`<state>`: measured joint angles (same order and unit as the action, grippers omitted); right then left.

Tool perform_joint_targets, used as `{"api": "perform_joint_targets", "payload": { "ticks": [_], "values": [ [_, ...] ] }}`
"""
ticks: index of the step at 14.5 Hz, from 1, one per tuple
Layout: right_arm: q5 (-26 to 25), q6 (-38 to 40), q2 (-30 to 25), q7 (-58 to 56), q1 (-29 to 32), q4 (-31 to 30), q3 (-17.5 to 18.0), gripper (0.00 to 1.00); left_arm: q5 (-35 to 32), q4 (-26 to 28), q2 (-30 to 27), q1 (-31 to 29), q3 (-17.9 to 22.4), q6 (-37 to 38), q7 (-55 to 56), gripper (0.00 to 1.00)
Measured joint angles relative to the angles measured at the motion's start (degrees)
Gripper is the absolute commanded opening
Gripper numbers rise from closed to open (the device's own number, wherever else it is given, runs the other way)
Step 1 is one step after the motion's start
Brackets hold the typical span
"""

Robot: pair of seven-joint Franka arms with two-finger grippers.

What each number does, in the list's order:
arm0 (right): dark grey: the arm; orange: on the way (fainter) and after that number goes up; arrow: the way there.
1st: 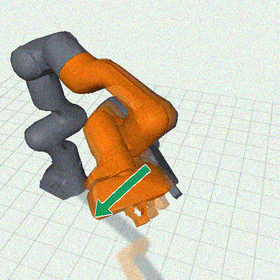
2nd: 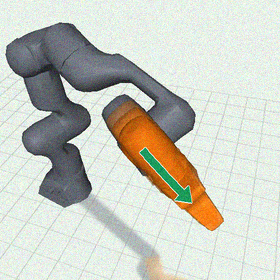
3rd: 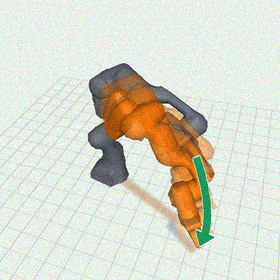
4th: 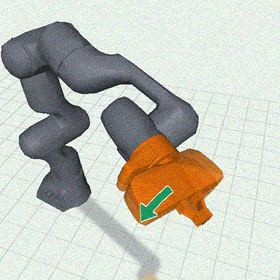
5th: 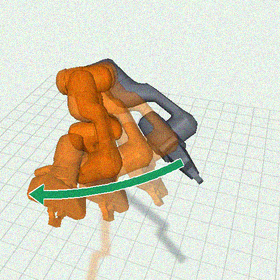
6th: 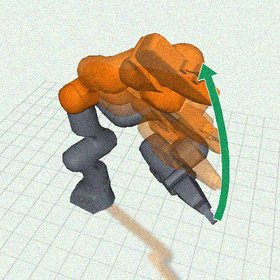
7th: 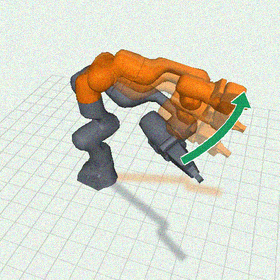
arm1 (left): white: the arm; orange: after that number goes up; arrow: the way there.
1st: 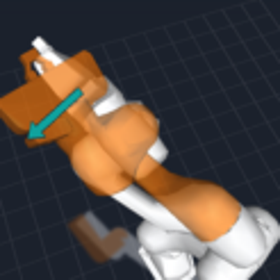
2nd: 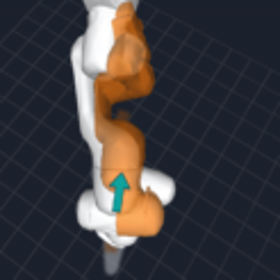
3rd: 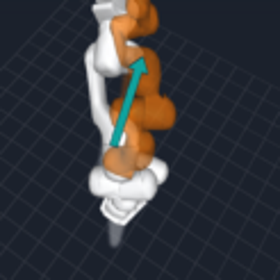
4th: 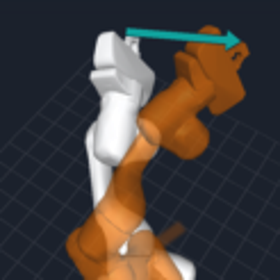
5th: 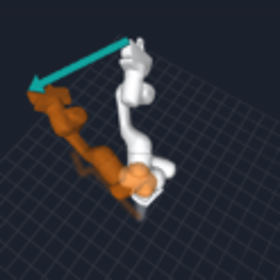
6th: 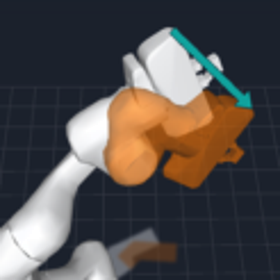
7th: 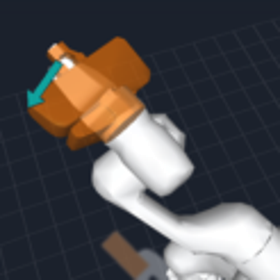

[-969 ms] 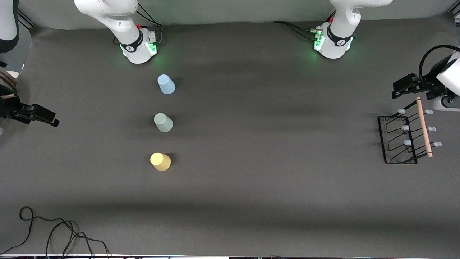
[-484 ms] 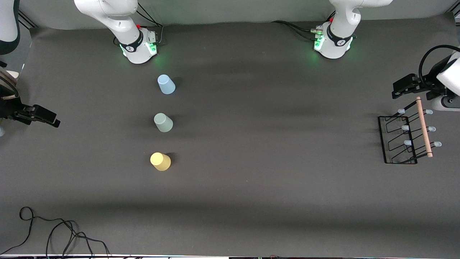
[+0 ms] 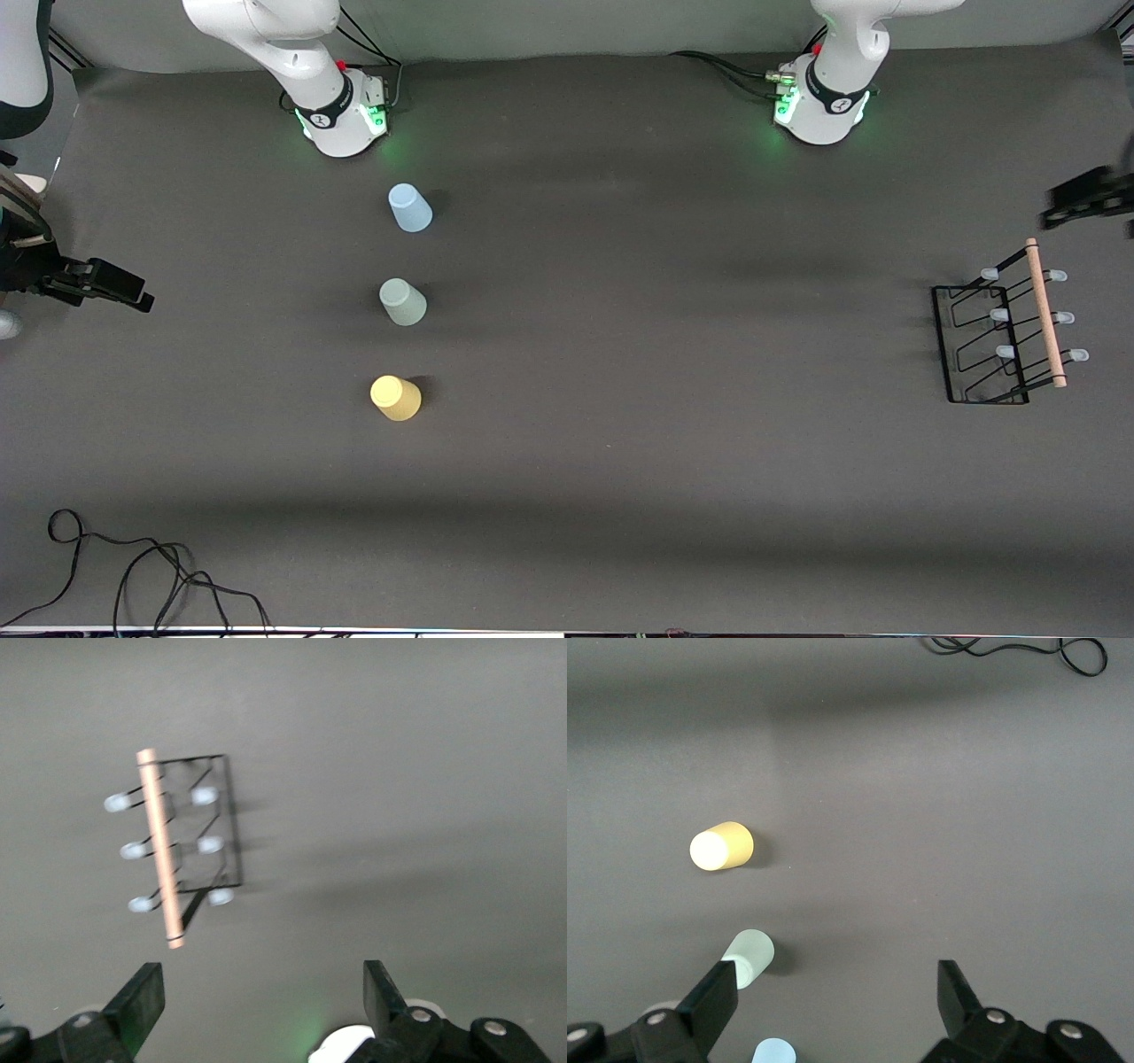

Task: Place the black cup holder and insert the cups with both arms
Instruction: 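Reach the left gripper down to the rack's wooden dowel handle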

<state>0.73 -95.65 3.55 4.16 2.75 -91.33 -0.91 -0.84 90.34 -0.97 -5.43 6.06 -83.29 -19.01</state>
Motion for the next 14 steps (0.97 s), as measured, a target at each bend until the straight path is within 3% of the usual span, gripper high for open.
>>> {"api": "perform_joint_targets", "payload": {
  "ticks": [4,7,11,14],
  "values": [
    [0.00,0.02,0.01,0.00,0.00,0.00,0.01,1.00,-0.01,5.79,-4.23,-9.60,0.46,-1.72,-9.37,1.00],
    [0.00,0.04,0.01,0.00,0.00,0.00,0.01,1.00,0.00,12.12,-6.60,-10.07,-0.17,-6.42,-10.15,1.00],
    [0.00,0.08,0.02,0.00,0.00,0.00,0.01,1.00,0.00,24.71,-6.33,-9.79,-0.92,-20.88,-10.15,1.00],
    [0.00,0.14,0.03,0.00,0.00,-0.01,0.01,1.00,0.00,30.73,-5.03,-9.88,-0.89,-28.79,-11.46,1.00]
  ]
}}
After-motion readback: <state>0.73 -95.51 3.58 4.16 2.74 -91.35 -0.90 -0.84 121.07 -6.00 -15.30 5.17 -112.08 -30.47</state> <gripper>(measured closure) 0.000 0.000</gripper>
